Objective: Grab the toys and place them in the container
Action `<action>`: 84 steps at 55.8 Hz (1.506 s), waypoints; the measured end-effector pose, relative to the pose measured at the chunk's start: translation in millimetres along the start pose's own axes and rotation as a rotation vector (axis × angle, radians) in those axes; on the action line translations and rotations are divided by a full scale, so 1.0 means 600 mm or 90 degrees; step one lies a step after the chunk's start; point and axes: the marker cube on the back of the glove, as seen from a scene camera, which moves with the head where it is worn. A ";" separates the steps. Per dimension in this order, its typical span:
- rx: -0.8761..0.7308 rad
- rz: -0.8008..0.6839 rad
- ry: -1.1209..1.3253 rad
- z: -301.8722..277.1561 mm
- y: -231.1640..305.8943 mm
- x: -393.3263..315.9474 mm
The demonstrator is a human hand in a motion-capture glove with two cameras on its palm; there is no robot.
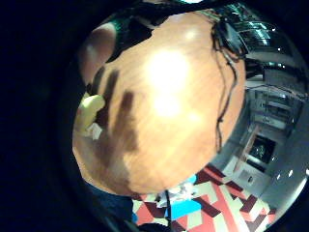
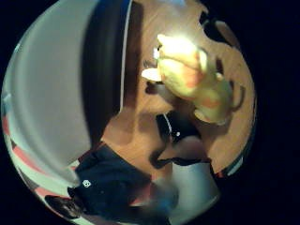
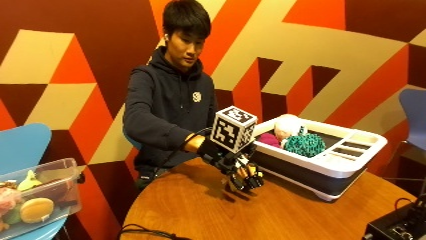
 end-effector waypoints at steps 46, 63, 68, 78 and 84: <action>0.332 -0.085 -0.199 -0.368 0.031 -0.072; 0.277 -0.082 -0.189 -0.283 -0.099 -0.183; 0.245 -0.083 -0.213 -0.253 -0.115 -0.195; 0.161 -0.108 -0.283 -0.227 -0.117 -0.184; 0.182 -0.113 -0.291 -0.234 -0.110 -0.176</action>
